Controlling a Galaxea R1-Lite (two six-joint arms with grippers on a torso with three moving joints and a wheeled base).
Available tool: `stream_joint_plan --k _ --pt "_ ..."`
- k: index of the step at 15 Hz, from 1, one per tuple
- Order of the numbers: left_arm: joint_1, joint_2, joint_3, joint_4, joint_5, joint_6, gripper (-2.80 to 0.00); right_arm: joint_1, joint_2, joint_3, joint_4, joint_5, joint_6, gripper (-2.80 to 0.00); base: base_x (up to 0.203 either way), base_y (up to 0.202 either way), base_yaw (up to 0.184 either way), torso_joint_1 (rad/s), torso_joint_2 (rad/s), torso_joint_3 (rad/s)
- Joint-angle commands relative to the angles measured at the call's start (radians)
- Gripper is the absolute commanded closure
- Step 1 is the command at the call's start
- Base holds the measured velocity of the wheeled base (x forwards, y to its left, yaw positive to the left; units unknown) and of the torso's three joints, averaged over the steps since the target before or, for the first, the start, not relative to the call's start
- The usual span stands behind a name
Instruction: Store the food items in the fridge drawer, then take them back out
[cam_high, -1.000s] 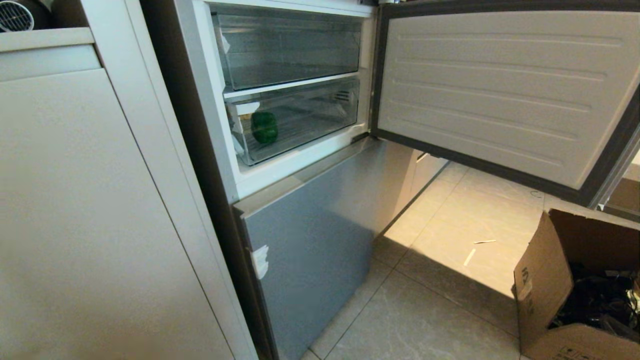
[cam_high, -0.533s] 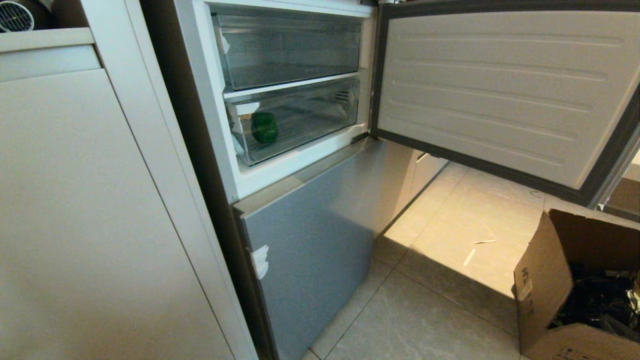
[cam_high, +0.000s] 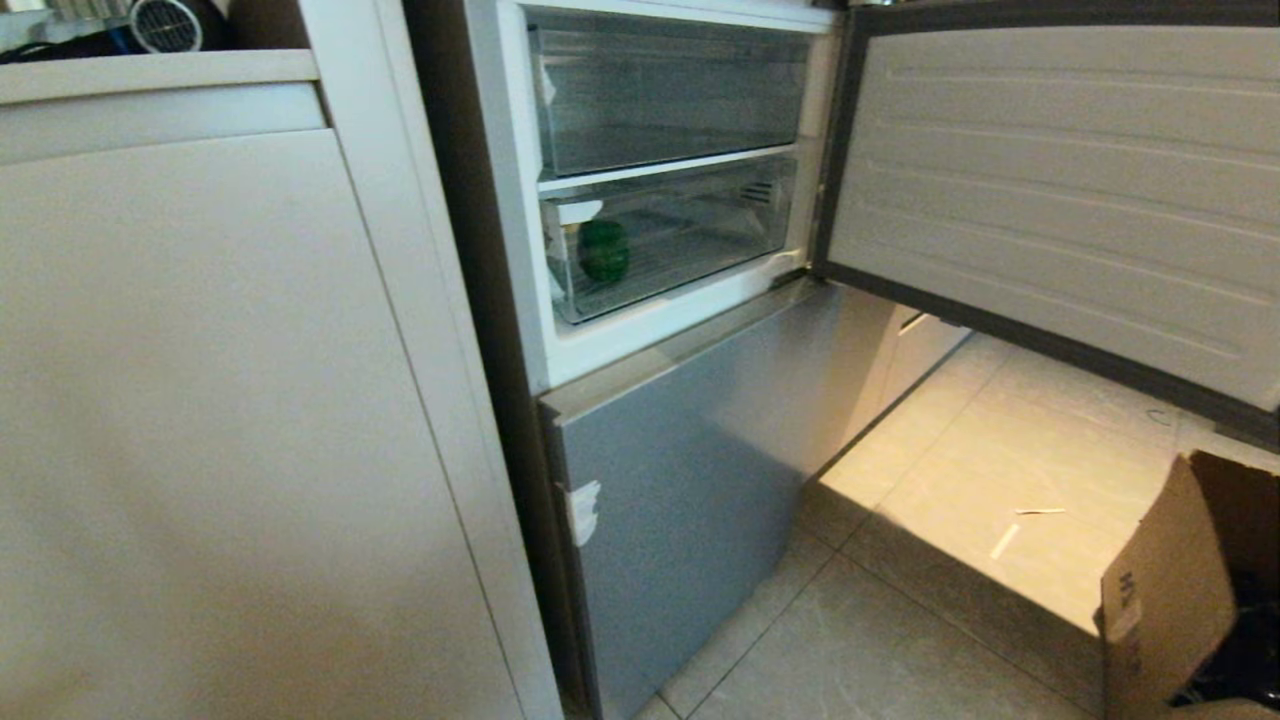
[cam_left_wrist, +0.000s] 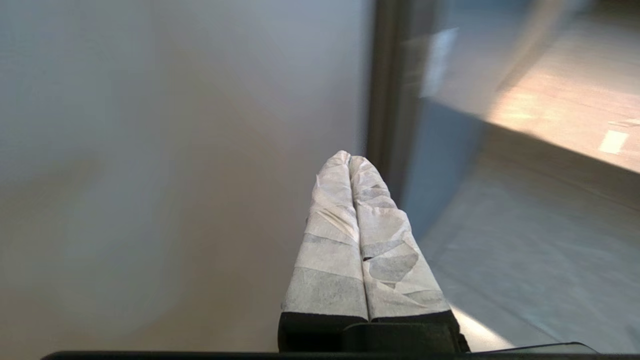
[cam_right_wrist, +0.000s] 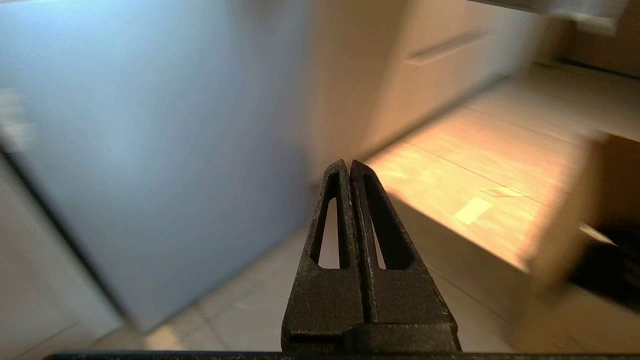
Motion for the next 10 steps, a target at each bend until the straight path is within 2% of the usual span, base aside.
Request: stream_joint_plan --k 1,6,10 --pt "0.000 0.000 0.000 0.001 0.000 0.000 0.00 0.000 0.001 0.031 -0.001 0.001 0.001 0.00 -0.003 -0.006 0.182 0.001 0.00 0.000" --pt "0.000 0.000 0.000 0.001 0.000 0.000 0.00 0.000 0.001 0.031 -0.001 0.001 0.001 0.00 -0.001 -0.008 0.150 0.003 0.00 0.002" --pt "0.000 0.000 0.000 0.001 0.000 0.000 0.00 0.000 0.001 0.029 0.000 0.001 -0.042 0.00 0.000 0.000 0.000 0.000 0.00 0.000"
